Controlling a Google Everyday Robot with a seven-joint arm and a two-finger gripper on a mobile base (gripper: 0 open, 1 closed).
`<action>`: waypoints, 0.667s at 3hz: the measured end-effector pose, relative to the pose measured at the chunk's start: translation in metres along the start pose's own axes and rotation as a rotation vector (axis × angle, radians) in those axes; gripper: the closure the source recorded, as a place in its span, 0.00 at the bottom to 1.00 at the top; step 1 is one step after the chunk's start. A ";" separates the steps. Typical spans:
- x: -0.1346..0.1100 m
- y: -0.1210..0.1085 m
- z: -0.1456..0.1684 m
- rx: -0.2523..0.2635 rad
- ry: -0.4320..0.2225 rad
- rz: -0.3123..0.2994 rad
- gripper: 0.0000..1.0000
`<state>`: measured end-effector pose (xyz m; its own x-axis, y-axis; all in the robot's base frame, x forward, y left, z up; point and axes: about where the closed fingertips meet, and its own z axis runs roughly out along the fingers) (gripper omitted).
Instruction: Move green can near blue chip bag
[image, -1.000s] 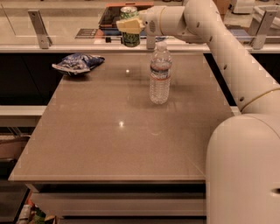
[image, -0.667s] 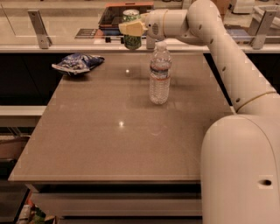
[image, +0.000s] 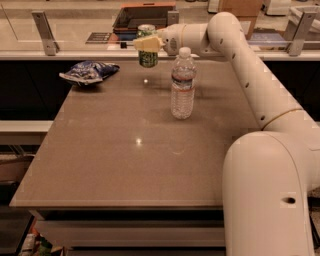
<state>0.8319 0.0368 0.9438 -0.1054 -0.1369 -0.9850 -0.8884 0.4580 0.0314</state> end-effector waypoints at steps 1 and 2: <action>0.017 0.003 0.022 -0.036 -0.008 0.034 1.00; 0.023 0.013 0.039 -0.059 -0.006 0.028 1.00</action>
Offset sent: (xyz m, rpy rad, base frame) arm -0.0007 0.0518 -0.0362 0.0169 0.0217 0.0743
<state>0.8352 0.0737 0.9153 -0.1280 -0.1197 -0.9845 -0.9101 0.4086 0.0686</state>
